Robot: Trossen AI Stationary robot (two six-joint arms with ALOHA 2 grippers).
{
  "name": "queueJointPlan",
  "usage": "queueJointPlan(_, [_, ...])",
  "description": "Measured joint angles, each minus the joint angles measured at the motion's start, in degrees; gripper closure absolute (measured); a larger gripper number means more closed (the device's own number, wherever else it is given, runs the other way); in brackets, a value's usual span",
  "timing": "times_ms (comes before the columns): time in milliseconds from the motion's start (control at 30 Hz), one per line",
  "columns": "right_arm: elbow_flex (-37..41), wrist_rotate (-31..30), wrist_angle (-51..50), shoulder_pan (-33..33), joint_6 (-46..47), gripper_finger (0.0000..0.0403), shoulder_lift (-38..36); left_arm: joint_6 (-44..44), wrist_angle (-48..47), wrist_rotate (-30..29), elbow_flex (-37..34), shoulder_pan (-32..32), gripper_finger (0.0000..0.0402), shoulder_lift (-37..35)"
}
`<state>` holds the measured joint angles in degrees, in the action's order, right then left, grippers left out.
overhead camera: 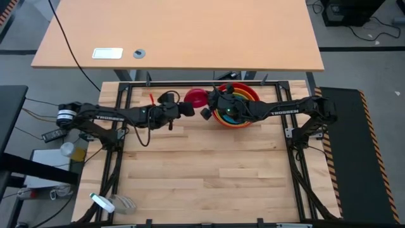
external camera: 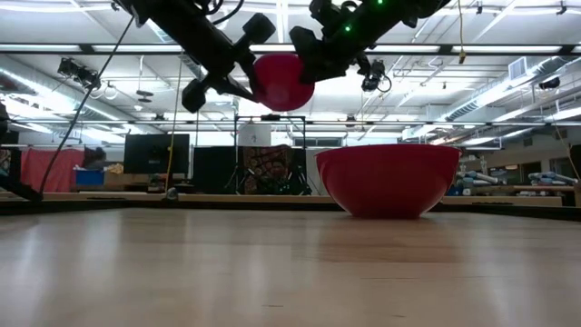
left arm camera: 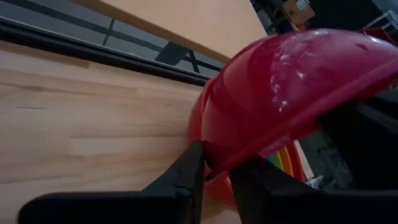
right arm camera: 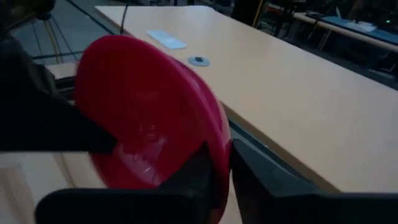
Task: Nest bowls inside each other
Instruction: Stack the pink bowl on top of the blue bowl
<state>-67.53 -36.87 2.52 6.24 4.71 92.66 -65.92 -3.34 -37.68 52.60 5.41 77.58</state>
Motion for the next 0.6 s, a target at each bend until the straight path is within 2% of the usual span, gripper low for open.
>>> queueJointPlan(233, [-0.07,-0.32,-5.19,-0.11,1.81,0.0372,-0.13,3.12,1.02,2.66,0.0,-0.11,0.0259,0.12])
queueJointPlan(433, [-0.06,0.75,-7.59,-0.23,3.26,0.0372,-0.41,3.95,1.04,4.44,0.07,-0.03,0.0187,0.08])
queueJointPlan(600, [-0.04,1.13,-10.6,-0.24,5.61,0.0373,-0.5,6.41,0.88,5.3,0.07,-0.13,0.015,0.08])
